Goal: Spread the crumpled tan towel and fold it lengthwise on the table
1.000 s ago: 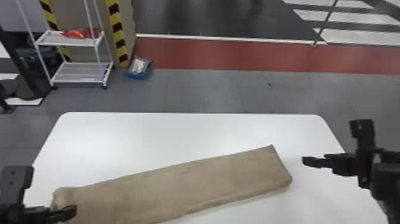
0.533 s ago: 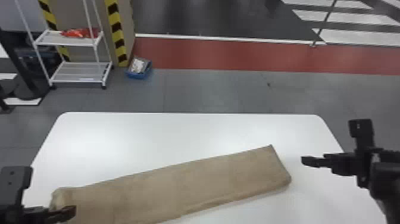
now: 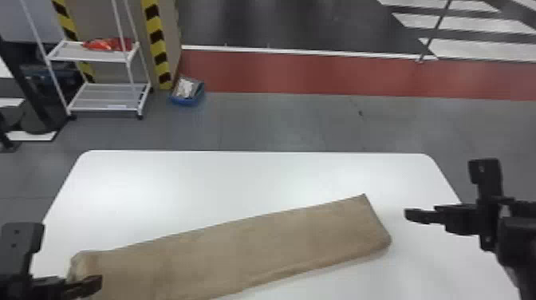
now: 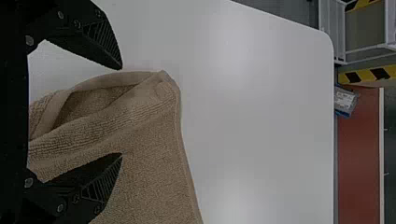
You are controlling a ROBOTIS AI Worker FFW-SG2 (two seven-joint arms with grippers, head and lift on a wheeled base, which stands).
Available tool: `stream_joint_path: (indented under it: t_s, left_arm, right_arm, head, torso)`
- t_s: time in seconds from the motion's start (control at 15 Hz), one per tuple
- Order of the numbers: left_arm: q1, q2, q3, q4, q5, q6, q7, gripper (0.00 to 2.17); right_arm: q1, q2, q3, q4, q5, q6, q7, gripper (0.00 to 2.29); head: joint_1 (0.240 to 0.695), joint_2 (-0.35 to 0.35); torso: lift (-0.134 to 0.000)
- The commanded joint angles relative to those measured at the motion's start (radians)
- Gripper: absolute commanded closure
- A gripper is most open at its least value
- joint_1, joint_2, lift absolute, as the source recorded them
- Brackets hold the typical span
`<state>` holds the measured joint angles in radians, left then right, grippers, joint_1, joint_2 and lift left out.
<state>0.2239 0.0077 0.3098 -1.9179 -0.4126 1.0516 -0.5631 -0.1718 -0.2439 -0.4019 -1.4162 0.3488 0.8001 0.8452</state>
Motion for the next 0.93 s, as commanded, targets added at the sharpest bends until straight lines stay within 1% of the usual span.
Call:
stream_joint_path:
  t_s: [0.0,0.87]
  left_arm:
    - [0.000,0.000,0.000,0.000,-0.002,0.000,0.000,0.26]
    - [0.000,-0.003,-0.001,-0.001,-0.002,-0.003,-0.001,0.26]
  right_arm:
    - [0.000,0.000,-0.001,0.000,-0.001,0.000,0.000,0.09]
    - [0.003,0.002,-0.014,-0.010,-0.001,0.012,0.011,0.09]
  head:
    - [0.695,-0.092]
    - [0.695,-0.093]
  torso:
    - [0.000]
    - [0.000]
